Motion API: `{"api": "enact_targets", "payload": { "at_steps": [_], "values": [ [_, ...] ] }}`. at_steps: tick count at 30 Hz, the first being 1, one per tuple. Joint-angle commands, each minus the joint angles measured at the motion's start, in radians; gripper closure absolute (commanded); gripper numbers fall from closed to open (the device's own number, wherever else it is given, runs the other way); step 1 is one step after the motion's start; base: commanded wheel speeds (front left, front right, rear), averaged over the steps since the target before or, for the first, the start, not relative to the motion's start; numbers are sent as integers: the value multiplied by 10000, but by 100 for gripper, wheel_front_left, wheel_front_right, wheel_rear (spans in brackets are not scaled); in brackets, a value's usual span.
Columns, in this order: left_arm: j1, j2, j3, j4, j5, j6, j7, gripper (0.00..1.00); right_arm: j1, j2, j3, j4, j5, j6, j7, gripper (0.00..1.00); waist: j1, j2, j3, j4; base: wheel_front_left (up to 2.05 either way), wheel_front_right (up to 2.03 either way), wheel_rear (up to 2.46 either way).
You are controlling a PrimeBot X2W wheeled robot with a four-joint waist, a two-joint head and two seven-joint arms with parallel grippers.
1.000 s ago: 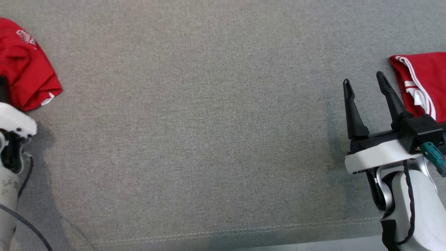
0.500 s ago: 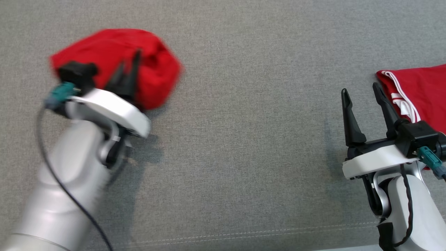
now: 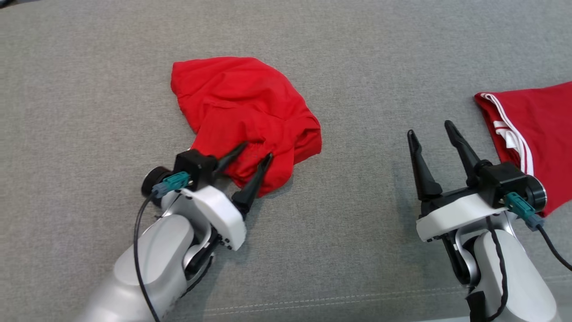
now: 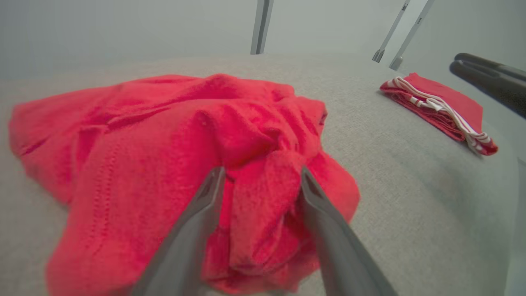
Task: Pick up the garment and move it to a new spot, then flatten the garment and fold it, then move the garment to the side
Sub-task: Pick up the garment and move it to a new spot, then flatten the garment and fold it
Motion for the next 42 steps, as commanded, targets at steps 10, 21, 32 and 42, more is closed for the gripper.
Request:
{"api": "enact_targets", "payload": {
  "at_steps": [10, 21, 32, 42],
  "values": [
    [1714, 285, 2681, -905, 577, 521, -131, 0, -837, 28, 2114, 732, 682, -2, 445, 0, 0, 0, -661, 1233, 0, 0, 0],
    [2716, -457, 3715, -1239, 1459, 166, -132, 0, -1212, -60, 1452, 2717, 712, -2, 1262, 0, 0, 0, -1033, 2488, 0, 0, 0],
    [2782, -842, 4083, -1297, 1959, -29, -133, 0, -2369, 17, 637, 4920, 650, -2, 1189, 100, 0, 0, -921, 2922, 0, 0, 0],
    [3076, -986, 4422, -1367, 2081, -66, -133, 0, -3490, -18, -201, 5278, 324, -2, 214, 100, 0, 0, -1135, 2857, 0, 0, 0]
  ]
}}
